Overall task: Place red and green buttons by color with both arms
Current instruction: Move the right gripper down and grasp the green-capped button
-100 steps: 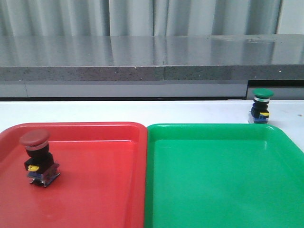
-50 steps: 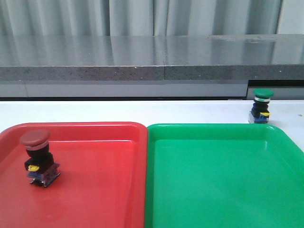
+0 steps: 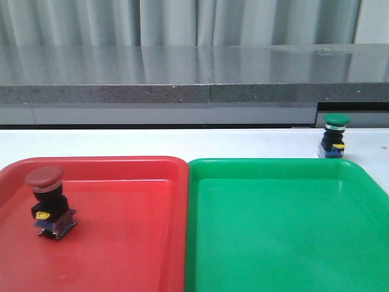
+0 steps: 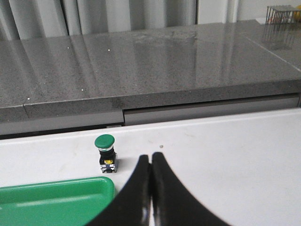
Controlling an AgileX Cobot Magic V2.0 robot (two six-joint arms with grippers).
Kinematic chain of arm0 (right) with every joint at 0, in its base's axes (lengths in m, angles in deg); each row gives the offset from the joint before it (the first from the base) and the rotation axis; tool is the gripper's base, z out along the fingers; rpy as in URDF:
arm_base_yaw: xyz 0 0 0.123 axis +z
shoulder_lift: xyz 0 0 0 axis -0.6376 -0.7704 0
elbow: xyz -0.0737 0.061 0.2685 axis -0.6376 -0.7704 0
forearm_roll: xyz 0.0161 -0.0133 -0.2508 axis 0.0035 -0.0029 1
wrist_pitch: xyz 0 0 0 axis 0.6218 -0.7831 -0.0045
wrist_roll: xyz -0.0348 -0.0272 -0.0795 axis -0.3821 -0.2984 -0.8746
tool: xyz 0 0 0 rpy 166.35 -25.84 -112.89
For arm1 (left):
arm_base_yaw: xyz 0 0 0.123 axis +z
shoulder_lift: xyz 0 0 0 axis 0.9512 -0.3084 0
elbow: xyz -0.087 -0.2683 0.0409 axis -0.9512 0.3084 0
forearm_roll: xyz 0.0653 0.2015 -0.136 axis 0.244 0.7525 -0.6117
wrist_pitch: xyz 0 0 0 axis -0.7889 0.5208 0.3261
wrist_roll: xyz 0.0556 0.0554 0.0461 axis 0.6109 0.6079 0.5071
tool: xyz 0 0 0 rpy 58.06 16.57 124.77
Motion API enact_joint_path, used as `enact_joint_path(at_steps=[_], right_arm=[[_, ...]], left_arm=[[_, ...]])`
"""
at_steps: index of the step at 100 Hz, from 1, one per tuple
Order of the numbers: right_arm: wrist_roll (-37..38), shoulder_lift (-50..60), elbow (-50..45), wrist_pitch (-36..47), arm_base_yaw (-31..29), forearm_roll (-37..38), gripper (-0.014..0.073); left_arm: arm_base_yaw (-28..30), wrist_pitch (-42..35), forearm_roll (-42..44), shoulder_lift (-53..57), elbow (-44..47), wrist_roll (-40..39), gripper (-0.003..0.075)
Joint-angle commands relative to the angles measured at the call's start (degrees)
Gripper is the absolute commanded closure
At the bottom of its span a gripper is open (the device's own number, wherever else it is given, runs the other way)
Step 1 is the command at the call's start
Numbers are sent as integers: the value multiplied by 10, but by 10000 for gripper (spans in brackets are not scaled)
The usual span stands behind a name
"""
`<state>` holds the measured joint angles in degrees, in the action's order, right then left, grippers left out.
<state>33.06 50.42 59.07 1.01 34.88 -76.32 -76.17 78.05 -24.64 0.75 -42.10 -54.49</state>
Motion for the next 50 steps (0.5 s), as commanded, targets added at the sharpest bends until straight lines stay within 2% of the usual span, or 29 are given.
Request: enact_joint_path(at_steps=[1,17,35,42,50], right_arm=[[-3,-58,71,-12,-1,6,651],[-3,-172,137,-6,5,10,651],[-3,-317,218,-50,54,6,648],[-3,-373,254,-65,73,6,621],[-3,-440,294,-81,89,4,549]], left_arm=[[2,-48,-5,17,6,1,741],[2,-48,-5,17,6,1,741],[2,-48,-5,17,6,1,741],[2,-48,-5,17,6,1,741],[2,-48,-5,17,6,1,741]])
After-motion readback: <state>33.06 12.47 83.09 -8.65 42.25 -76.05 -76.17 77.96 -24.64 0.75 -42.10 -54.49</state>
